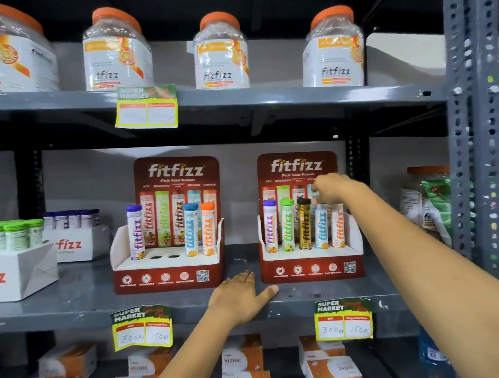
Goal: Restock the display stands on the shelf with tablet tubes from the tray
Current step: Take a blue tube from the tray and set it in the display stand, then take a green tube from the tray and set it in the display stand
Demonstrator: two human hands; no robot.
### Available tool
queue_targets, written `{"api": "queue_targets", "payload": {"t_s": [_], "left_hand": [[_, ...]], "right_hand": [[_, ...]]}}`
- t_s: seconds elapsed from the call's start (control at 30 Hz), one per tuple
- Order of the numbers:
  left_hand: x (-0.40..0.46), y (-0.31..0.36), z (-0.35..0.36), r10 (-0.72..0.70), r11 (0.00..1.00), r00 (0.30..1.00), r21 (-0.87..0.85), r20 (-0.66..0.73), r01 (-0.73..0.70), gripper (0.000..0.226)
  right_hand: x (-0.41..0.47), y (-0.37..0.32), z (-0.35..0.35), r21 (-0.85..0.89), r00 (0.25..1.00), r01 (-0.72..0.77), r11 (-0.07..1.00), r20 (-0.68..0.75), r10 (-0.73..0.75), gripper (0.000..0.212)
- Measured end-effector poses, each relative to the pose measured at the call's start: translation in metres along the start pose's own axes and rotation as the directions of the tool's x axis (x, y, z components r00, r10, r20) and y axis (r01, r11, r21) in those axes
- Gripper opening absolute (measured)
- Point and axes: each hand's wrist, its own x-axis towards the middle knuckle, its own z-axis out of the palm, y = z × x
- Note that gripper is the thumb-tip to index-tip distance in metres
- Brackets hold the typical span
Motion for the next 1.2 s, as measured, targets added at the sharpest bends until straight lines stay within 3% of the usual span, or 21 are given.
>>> {"api": "queue_targets", "payload": {"t_s": [0.1, 0.2, 0.3, 0.37, 0.47, 0.63, 0.8, 0.97, 1.1, 1.2], "left_hand": [[-0.032, -0.022, -0.003, 0.107, 0.993, 0.976, 0.061, -0.189, -0.098, 0.08], [-0.092, -0.067, -0.013, 0.184, 0.983, 0.923, 0.066, -0.337, -0.172, 0.074], [-0.173, -0.122, -0.019, 0.117, 0.993, 0.913, 0.068, -0.391, -0.099, 0.069], [-0.233, -0.16, -0.016, 0.001, 0.993, 0.92, 0.106, -0.393, 0.044, 0.068], [-0.324, -0.206, -0.002, -0.218, 0.958, 0.917, 0.108, -0.334, 0.267, 0.068], [-0.481, -0.25, 0.04, -0.54, 0.819, 0.806, 0.068, -0.242, 0.57, 0.069], [-0.629, -0.258, 0.092, -0.799, 0.589, 0.585, 0.015, -0.14, 0.808, 0.076], [-0.74, -0.239, 0.149, -0.936, 0.352, 0.352, 0.018, -0.013, 0.936, 0.084], [-0.786, -0.223, 0.184, -0.965, 0.258, 0.255, 0.051, 0.07, 0.965, 0.086], [-0.797, -0.219, 0.197, -0.972, 0.225, 0.217, 0.1, 0.091, 0.969, 0.084]], "right_hand": [[-0.012, -0.027, -0.02, -0.013, 0.977, 0.055, 0.998, -0.207, -0.057, 0.04], [-0.042, -0.09, -0.028, 0.146, 0.886, 0.305, 0.941, -0.407, -0.224, 0.037], [-0.091, -0.184, -0.011, 0.336, 0.798, 0.525, 0.782, -0.513, -0.315, 0.03], [-0.129, -0.255, 0.009, 0.454, 0.764, 0.626, 0.634, -0.52, -0.382, 0.028], [-0.189, -0.35, 0.047, 0.618, 0.755, 0.649, 0.444, -0.452, -0.475, 0.025], [-0.301, -0.483, 0.124, 0.778, 0.693, 0.553, 0.299, -0.23, -0.684, 0.023], [-0.43, -0.577, 0.208, 0.804, 0.45, 0.505, 0.313, 0.064, -0.891, 0.026], [-0.554, -0.608, 0.299, 0.755, 0.128, 0.538, 0.375, 0.367, -0.922, 0.035], [-0.62, -0.602, 0.357, 0.703, -0.124, 0.643, 0.305, 0.487, -0.864, 0.03], [-0.646, -0.596, 0.383, 0.665, -0.19, 0.703, 0.251, 0.516, -0.836, 0.033]]}}
